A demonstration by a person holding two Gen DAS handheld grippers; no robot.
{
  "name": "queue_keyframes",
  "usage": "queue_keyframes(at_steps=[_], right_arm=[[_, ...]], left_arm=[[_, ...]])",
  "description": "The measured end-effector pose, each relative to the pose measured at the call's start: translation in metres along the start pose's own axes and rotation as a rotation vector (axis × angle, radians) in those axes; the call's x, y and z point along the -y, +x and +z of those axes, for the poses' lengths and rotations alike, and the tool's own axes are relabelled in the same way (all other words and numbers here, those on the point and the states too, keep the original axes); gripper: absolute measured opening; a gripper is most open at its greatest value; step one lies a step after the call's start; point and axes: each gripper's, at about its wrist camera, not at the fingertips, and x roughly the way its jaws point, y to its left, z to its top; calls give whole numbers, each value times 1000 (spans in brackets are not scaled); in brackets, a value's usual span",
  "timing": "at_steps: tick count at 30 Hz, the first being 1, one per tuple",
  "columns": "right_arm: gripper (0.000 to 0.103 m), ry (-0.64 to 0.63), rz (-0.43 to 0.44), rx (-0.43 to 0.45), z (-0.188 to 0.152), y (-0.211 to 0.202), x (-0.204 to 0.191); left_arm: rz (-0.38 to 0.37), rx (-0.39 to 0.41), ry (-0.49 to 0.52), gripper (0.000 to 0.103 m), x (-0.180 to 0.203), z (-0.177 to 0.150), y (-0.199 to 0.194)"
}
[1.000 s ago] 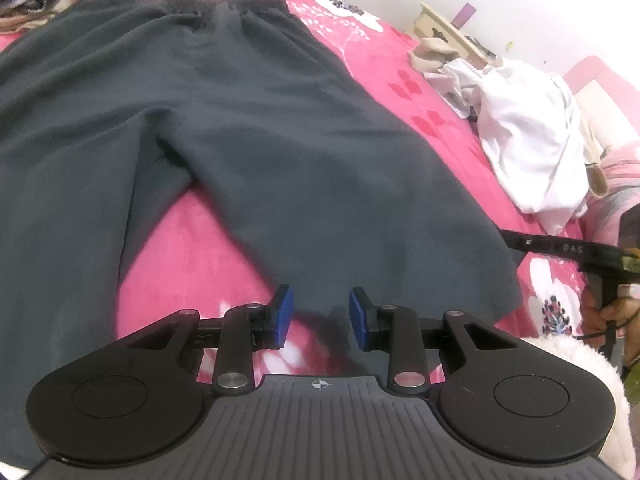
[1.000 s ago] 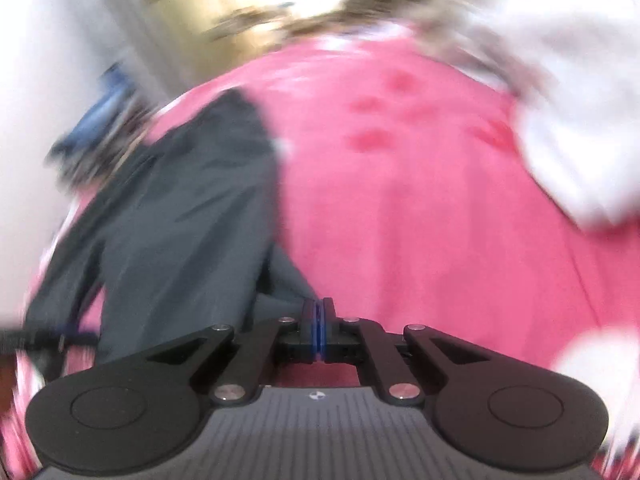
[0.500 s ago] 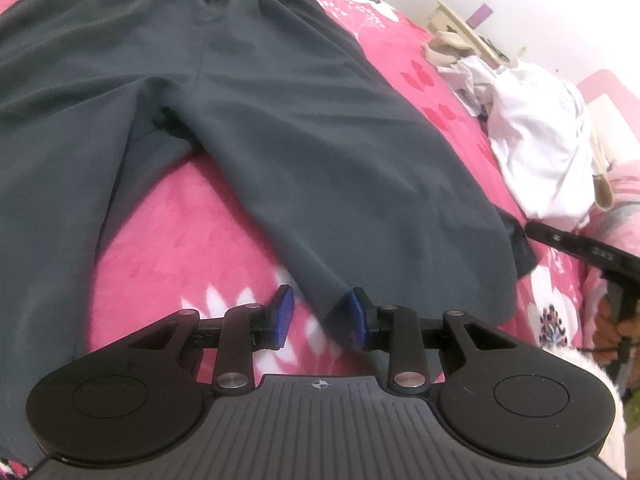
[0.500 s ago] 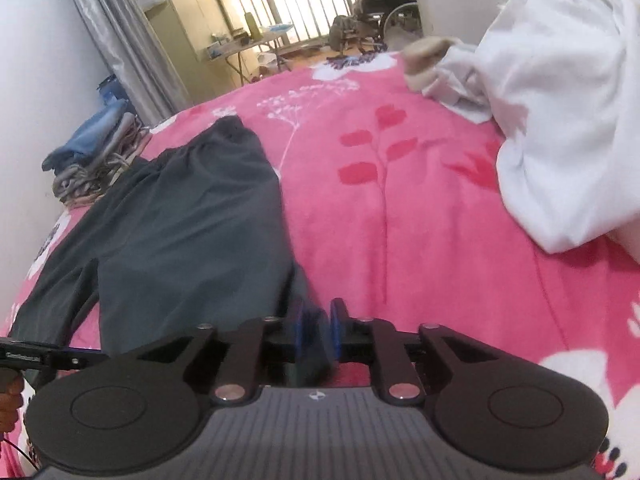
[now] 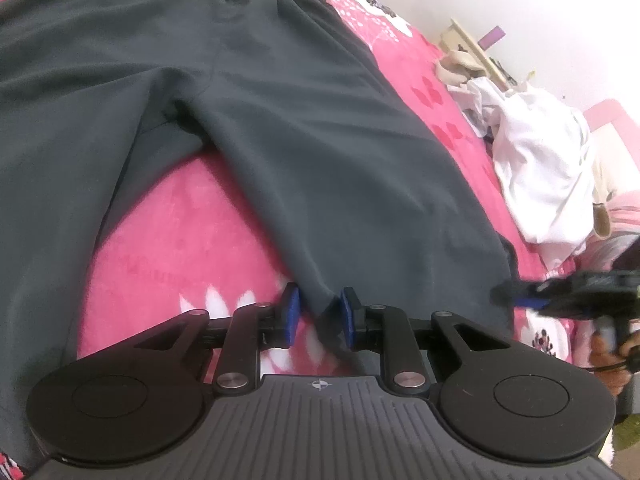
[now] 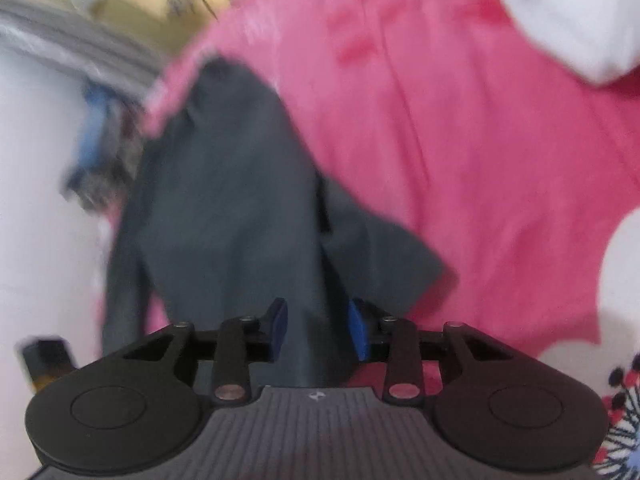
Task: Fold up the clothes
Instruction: 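Grasp one sweatpants leg hem with the right gripper and lift it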
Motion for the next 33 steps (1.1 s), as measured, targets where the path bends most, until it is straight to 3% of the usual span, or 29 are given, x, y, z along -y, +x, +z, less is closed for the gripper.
queue_keyframes(at_steps=[1,3,6,9,12,15,18,22,25,28,33], right_arm=[[13,-16,14,-1,2,1,-7],[5,-46,60,15,7,1,-21],[5,-36,168,148,19,-24,-41],[5,12,125,230,31,-35,-43],[5,99,125,228,43,-30,-35],[5,130,147,222,52,-19,-39],[5,97,137,215,55,-10,-51],[9,12,97,213,50,-12,-61],[10,12,55,228,37,-30,-47],[10,115,24,226,15,-45,-12],[12,352,128,163,-14,-36,44]], left_arm=[[-6,1,-10,20,-1,0,0],[-25,1,-34,22,-5,-1,-3],[-60,-5,-67,28,-11,-4,-8],[-82,-12,-73,32,-13,-6,-12],[-93,-5,-23,35,-7,-6,-16],[-109,1,71,44,6,-8,-20],[-106,-5,172,49,20,-13,-22],[-78,-21,194,49,22,-17,-17],[-72,-30,150,49,14,-14,-11],[-83,-38,88,49,5,-12,-8],[-80,-45,63,49,2,-10,-6]])
